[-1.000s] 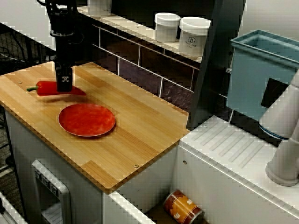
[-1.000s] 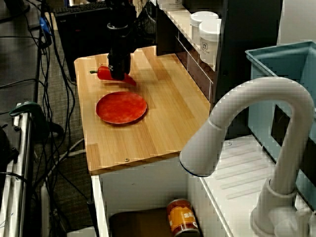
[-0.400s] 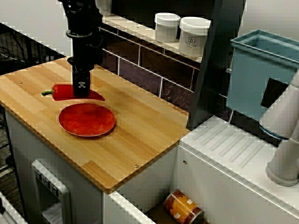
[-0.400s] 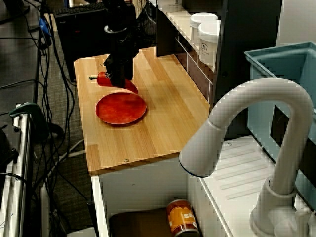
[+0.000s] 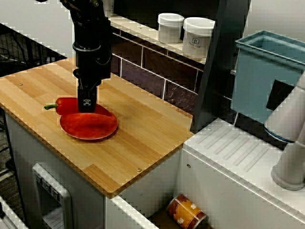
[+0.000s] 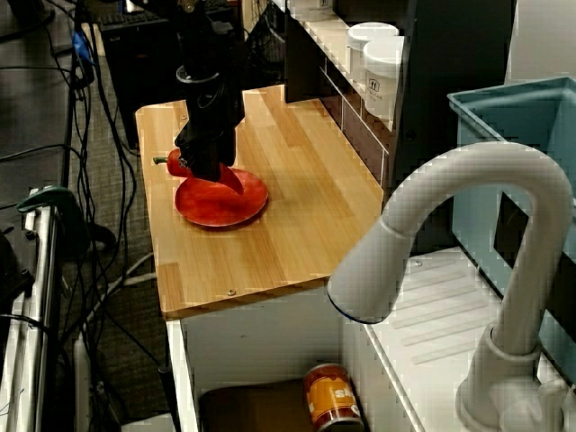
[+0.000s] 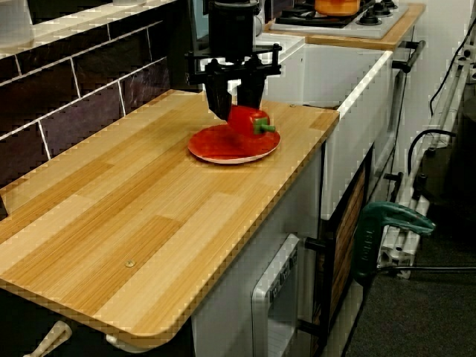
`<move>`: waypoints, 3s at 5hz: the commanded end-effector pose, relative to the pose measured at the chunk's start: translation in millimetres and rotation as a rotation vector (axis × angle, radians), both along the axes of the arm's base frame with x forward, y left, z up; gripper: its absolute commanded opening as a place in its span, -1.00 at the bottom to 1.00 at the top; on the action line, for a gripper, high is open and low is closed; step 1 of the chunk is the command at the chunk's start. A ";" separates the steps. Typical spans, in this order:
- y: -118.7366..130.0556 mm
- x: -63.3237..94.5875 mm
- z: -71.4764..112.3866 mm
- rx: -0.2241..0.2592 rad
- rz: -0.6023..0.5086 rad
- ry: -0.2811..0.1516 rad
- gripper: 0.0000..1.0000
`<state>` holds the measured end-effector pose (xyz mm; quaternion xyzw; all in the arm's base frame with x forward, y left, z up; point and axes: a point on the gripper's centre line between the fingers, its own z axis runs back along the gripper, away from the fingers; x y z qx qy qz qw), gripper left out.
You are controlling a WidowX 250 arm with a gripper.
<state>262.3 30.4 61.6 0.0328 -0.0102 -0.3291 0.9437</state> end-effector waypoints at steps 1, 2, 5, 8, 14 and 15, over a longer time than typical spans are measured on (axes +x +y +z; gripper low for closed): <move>10.4 4.8 9.0 -0.014 0.024 -0.021 -1.00; 15.1 6.9 8.1 -0.053 0.062 0.015 1.00; 22.0 2.6 11.1 -0.104 0.095 0.012 1.00; 22.9 10.1 4.1 -0.016 0.183 -0.048 1.00; 42.3 26.9 -6.3 -0.027 0.242 -0.005 1.00; 38.7 26.1 -7.7 -0.034 0.248 -0.002 1.00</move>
